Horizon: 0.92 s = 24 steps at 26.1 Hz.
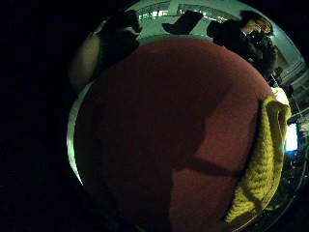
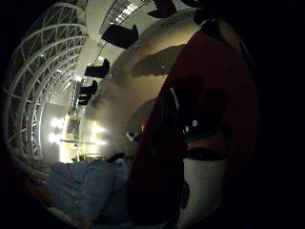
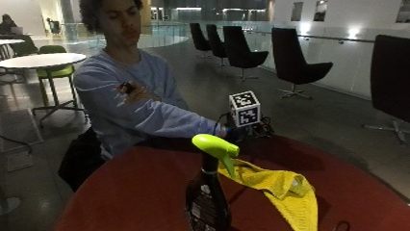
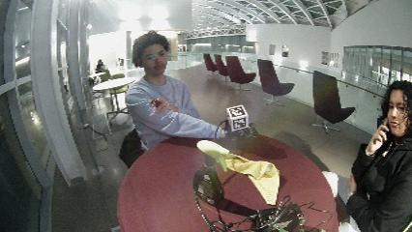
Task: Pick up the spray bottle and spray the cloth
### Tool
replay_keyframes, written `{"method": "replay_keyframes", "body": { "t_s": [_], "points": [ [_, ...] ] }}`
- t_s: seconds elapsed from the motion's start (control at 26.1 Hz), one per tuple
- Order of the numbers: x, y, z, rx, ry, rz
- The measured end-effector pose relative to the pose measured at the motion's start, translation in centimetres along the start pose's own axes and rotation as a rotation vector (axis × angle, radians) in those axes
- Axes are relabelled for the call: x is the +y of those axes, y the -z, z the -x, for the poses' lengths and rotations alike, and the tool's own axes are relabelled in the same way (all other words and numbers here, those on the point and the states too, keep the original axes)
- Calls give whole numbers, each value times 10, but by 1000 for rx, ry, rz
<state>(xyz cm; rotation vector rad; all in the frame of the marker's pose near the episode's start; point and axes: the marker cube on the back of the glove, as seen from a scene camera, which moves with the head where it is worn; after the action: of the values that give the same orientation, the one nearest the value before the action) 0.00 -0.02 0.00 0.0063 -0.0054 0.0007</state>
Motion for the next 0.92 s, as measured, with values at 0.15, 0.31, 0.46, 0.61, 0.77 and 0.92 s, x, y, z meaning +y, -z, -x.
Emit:
{"method": "replay_keyframes", "body": {
  "t_s": [0.15, 0.31, 0.46, 0.61, 0.77, 0.92],
  "points": [
    [0, -2, 2, -6, -4, -4],
    [1, -3, 3, -2, 0, 2],
    [3, 2, 3, 3, 6, 14],
    [14, 17, 2, 5, -6, 44],
    [44, 37, -7, 27, -19, 71],
    [88, 58, -29, 54, -60, 54]
  ]
}}
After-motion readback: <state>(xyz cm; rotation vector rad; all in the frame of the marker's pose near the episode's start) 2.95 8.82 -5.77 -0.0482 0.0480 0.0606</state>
